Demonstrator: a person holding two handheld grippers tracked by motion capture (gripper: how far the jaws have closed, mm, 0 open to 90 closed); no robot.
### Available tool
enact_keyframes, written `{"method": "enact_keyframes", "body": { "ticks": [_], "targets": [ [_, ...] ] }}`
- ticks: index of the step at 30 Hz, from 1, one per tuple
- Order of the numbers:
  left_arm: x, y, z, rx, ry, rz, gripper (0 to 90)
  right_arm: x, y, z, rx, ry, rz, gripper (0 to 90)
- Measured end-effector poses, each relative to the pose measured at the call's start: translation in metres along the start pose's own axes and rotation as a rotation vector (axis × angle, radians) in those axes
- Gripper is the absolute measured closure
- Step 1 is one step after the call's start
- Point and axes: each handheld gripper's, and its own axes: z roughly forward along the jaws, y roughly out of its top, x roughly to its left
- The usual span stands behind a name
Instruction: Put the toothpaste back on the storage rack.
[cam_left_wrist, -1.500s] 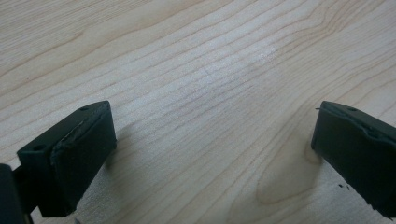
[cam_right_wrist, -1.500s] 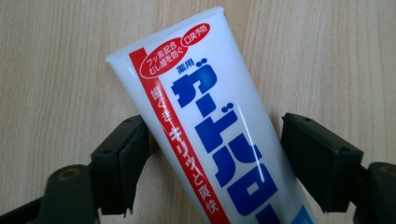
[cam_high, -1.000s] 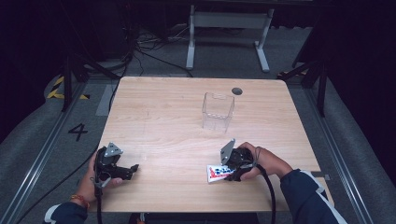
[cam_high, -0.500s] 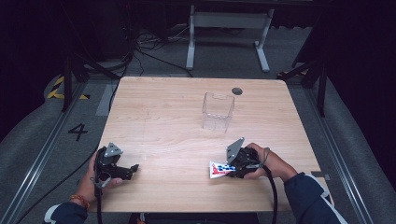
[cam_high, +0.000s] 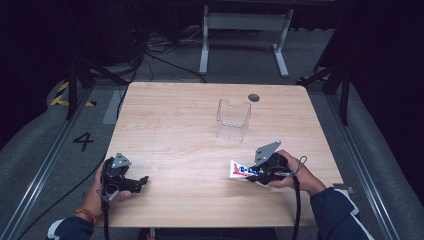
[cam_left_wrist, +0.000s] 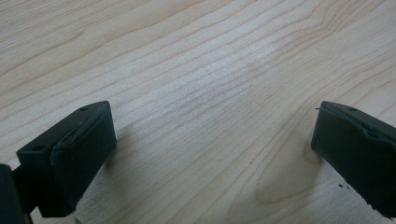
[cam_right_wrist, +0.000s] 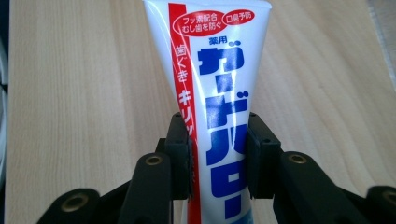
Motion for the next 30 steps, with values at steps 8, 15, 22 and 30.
{"method": "enact_keyframes", "body": {
  "ticks": [8,15,22,30],
  "targets": [
    [0.0,0.0,0.0,0.0,0.0,0.0,0.3,-0.004,-0.004,-0.017,-0.105,-0.049,0.036,68.2],
    [0.0,0.0,0.0,-0.001,-0.003,-0.005,0.3,-0.007,-0.005,-0.026,-0.176,-0.071,0.06,68.3],
    [0.0,0.0,0.0,0.0,0.0,0.0,0.3,-0.011,-0.002,-0.034,-0.235,-0.111,0.085,68.3],
    [0.0,0.0,0.0,-0.001,-0.001,-0.001,0.3,-0.018,0.004,-0.048,-0.316,-0.173,0.125,68.2]
  ]
}}
